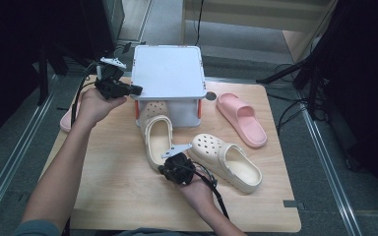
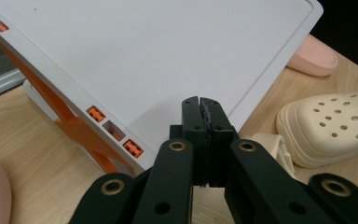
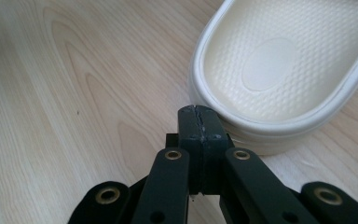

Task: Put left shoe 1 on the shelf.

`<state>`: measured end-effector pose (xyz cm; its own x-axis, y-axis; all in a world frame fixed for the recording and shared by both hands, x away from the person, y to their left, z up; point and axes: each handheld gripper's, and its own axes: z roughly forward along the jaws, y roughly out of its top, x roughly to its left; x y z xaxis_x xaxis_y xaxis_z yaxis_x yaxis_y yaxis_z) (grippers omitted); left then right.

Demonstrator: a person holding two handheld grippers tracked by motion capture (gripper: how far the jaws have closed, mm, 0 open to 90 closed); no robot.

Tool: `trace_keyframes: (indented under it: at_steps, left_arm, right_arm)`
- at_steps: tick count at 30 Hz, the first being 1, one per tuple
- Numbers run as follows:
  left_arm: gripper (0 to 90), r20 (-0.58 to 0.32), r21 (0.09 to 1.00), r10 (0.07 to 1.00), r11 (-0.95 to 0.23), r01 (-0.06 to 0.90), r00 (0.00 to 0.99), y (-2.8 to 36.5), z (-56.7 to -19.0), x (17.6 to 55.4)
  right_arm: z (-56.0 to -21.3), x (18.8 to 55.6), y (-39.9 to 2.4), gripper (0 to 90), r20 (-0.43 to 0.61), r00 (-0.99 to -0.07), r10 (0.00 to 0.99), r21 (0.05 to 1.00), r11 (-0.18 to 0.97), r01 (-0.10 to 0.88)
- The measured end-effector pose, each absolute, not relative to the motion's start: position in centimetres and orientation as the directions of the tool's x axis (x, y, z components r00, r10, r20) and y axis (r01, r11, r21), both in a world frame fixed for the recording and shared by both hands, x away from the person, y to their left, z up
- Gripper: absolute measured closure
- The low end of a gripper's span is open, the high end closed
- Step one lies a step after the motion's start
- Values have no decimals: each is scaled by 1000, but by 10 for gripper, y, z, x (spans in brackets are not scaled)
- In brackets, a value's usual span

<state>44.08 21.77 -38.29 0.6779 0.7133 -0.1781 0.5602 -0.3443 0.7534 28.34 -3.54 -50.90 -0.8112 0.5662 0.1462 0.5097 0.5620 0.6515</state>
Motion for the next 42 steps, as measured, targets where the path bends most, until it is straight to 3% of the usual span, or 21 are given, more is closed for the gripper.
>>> trace_keyframes:
  at_steps: [11, 22, 42]
  left_arm:
    - [895, -177, 753, 714, -345, 560, 677, 218, -383, 440]
    - [896, -170, 753, 716, -349, 558, 677, 217, -383, 440]
    - [897, -183, 753, 712, -342, 563, 678, 218, -383, 441]
  right_arm:
    - [-494, 296, -23, 900, 123, -815, 567, 689, 542, 481]
    - [-513, 282, -38, 900, 117, -801, 587, 651, 564, 508]
    - [-502, 329, -15, 900, 65, -758, 649, 705, 507, 495]
